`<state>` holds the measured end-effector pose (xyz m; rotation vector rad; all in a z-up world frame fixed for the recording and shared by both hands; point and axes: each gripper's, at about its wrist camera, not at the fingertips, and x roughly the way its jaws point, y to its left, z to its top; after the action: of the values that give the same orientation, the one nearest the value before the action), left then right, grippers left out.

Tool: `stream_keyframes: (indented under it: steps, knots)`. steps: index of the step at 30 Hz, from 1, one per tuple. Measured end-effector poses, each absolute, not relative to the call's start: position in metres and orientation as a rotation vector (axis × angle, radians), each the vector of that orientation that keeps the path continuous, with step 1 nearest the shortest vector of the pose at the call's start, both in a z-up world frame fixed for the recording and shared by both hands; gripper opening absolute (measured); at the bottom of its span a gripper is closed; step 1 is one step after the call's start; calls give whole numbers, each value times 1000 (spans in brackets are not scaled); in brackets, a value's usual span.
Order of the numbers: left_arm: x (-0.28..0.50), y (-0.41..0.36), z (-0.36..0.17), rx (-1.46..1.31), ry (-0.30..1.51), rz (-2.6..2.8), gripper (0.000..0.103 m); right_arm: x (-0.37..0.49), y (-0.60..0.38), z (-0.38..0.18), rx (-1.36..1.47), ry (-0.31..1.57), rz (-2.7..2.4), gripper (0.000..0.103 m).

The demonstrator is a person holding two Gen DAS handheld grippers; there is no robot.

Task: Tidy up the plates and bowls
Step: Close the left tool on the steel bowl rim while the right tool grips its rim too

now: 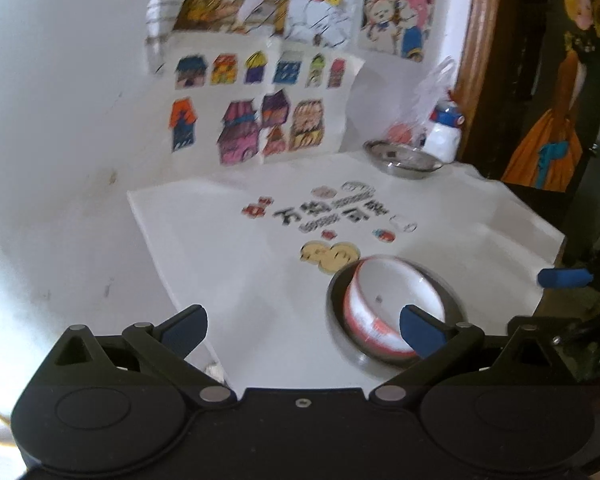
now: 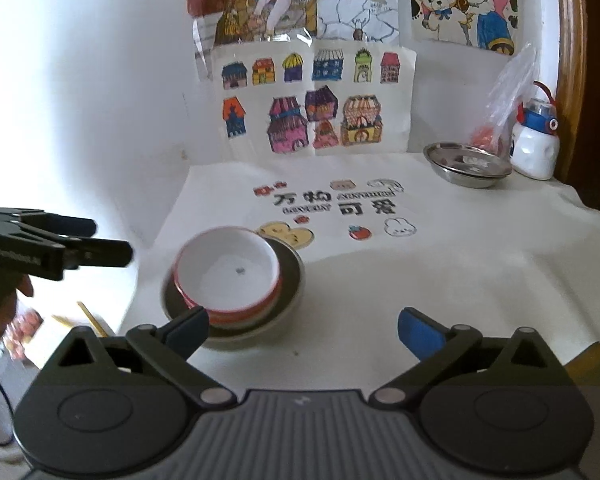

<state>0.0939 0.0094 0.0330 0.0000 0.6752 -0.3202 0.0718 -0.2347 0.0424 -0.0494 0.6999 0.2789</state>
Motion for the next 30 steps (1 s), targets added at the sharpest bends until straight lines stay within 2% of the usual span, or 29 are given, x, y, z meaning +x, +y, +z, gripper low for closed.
stream_keyframes:
  steps: [14,30]
  knots:
    - [102,12,4,-139,814,-278,102,97,-242,38,-159,787,280,103]
    - [113,5,-7,-200,867,-241,102,133,-227,34,-269,833,314,103]
